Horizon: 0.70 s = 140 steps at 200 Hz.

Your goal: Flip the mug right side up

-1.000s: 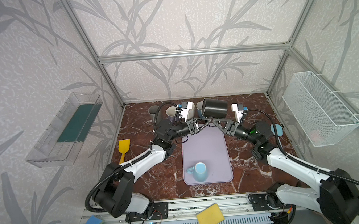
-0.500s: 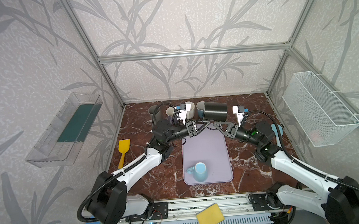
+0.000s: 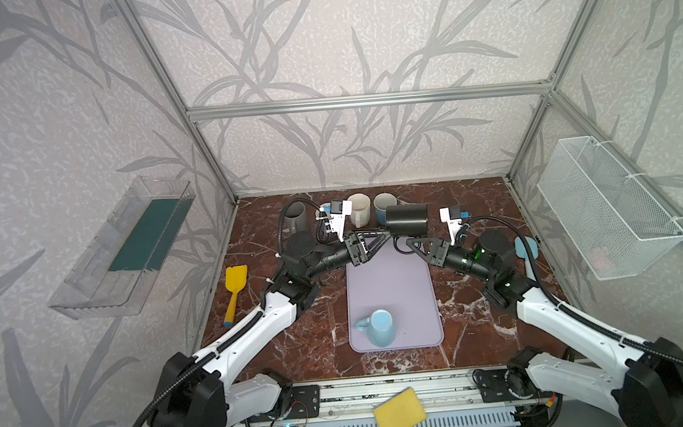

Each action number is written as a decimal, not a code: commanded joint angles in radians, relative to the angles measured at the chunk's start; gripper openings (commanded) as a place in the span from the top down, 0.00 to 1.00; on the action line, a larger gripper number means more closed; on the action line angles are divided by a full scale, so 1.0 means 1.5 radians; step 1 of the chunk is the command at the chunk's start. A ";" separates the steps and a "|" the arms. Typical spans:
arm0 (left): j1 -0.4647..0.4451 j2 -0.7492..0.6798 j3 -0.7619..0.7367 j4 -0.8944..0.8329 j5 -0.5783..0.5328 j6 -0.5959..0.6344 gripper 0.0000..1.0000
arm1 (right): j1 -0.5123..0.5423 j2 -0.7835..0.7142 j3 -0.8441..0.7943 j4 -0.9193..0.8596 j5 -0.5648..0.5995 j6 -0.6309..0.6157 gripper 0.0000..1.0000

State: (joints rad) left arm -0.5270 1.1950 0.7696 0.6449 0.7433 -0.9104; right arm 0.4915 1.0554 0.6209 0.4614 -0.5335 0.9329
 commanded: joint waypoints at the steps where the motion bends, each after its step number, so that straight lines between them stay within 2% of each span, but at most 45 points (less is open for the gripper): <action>1: 0.006 -0.019 -0.021 -0.018 -0.017 0.012 0.47 | 0.001 -0.041 0.036 0.022 0.011 -0.044 1.00; 80: 0.011 -0.067 -0.026 -0.137 -0.057 0.073 0.47 | 0.000 -0.034 0.018 0.007 0.018 -0.057 1.00; 140: 0.012 -0.123 0.017 -0.372 -0.156 0.174 0.49 | 0.000 -0.039 0.013 -0.052 0.046 -0.092 1.00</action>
State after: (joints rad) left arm -0.5156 1.0527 0.7479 0.2466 0.5919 -0.7361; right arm 0.4915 1.0222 0.6209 0.3305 -0.4904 0.8501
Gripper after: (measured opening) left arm 0.514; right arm 0.191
